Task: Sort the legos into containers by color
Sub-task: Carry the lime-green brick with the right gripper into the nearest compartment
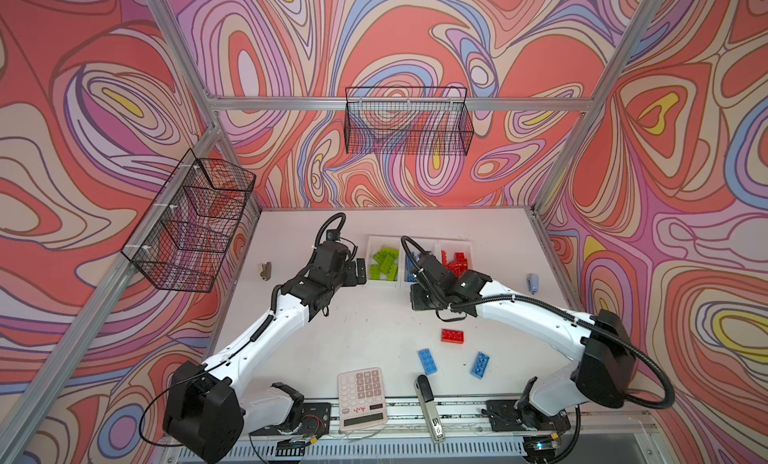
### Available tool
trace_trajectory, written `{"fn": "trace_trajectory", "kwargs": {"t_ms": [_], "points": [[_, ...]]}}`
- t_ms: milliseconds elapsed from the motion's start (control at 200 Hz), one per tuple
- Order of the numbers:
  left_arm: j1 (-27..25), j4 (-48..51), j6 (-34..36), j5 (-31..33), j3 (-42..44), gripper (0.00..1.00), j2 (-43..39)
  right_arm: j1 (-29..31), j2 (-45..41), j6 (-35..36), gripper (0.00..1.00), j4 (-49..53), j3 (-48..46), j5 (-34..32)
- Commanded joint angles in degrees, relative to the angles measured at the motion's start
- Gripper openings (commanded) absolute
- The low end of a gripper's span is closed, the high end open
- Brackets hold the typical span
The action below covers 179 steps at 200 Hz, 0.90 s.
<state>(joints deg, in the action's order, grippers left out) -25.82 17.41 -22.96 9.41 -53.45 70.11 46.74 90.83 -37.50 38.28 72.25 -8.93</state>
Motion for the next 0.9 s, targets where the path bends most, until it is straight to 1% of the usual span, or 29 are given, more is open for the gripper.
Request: {"fn": "trace_trajectory", "kwargs": {"t_ms": [0,140,205,381,496,551,646,711,791,891], "points": [[0.4,0.7,-0.3,-0.4,1.5,1.0,-2.7,-2.9,5.1,4.3,0.25,-6.6,5.7,1.9],[0.3,1.8,-1.3,1.6,4.0,1.0,-6.1,-4.9,14.5,7.8,0.26,-8.2,15.6,3.9],[0.3,2.9,-1.5,2.1,4.8,1.0,-7.9,-6.2,17.5,8.3,0.26,-10.1,17.8,5.8],[0.4,6.0,-2.9,2.8,7.9,0.98,-13.0,-7.9,24.5,8.2,0.27,-13.5,23.9,7.8],[0.3,7.0,-4.9,2.9,10.3,0.98,-15.9,-8.6,29.2,8.0,0.3,-14.0,28.7,9.1],[0.4,7.3,-5.6,2.6,11.0,0.97,-16.8,-8.7,30.6,8.2,0.34,-13.9,30.6,9.4],[0.4,7.7,-6.3,1.6,11.9,0.95,-17.8,-8.8,32.7,8.7,0.45,-12.8,33.5,10.0],[0.4,7.9,-6.8,1.1,12.3,0.93,-17.8,-8.9,33.1,8.8,0.53,-12.6,33.7,10.2],[0.4,8.0,-7.3,0.1,12.4,0.92,-17.6,-9.1,32.6,8.7,0.58,-12.6,33.1,10.3],[0.4,7.8,-7.4,-2.4,12.0,0.89,-16.9,-9.4,30.5,8.5,0.59,-13.2,31.0,10.0]]}}
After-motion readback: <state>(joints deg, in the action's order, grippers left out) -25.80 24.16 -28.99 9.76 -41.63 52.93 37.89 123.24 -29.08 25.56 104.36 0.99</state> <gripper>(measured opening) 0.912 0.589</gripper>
